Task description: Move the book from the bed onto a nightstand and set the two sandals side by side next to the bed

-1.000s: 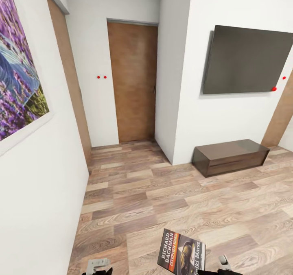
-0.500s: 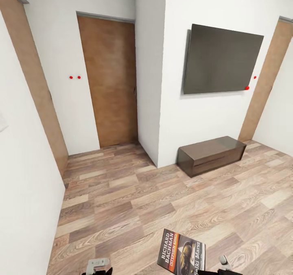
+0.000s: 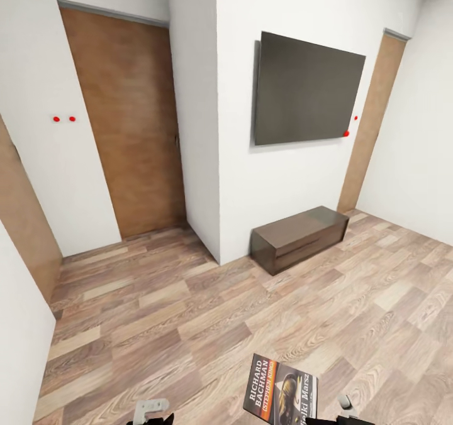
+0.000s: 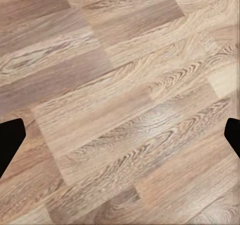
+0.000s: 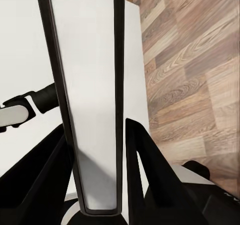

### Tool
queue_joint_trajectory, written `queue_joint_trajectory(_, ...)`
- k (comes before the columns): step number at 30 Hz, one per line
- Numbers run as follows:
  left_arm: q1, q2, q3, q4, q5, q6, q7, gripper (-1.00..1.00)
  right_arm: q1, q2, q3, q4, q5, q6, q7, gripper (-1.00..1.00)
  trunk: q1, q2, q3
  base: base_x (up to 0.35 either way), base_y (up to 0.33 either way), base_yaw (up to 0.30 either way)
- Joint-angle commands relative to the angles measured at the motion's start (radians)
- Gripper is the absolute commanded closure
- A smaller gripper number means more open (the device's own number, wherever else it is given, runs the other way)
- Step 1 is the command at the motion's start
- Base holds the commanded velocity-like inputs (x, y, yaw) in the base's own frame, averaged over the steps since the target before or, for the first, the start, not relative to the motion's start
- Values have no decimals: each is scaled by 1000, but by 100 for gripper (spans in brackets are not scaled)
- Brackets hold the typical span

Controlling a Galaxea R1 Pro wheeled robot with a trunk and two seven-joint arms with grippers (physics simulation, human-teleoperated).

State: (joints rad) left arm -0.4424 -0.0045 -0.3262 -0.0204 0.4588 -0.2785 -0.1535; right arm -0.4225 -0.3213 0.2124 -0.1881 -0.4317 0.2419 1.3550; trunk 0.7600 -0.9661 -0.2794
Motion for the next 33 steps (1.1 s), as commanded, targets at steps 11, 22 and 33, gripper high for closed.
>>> queue_joint_trajectory(11,-1,0,-7,1,11,-4,-4,-100,-1,-2,5,-1,-12,11,3,100,0,-1,-6,208,0,-263)
queue_joint_trajectory(22,-1,0,-7,2,11,-4,-4,-100,-1,-2,5,-1,-12,11,3,100,0,-1,-6,205,0,-29)
queue_joint_trajectory(33,-1,0,-7,2,11,-4,-4,-100,-1,-2,5,-1,-13,11,3,100,0,-1,-6,73,0,-122)
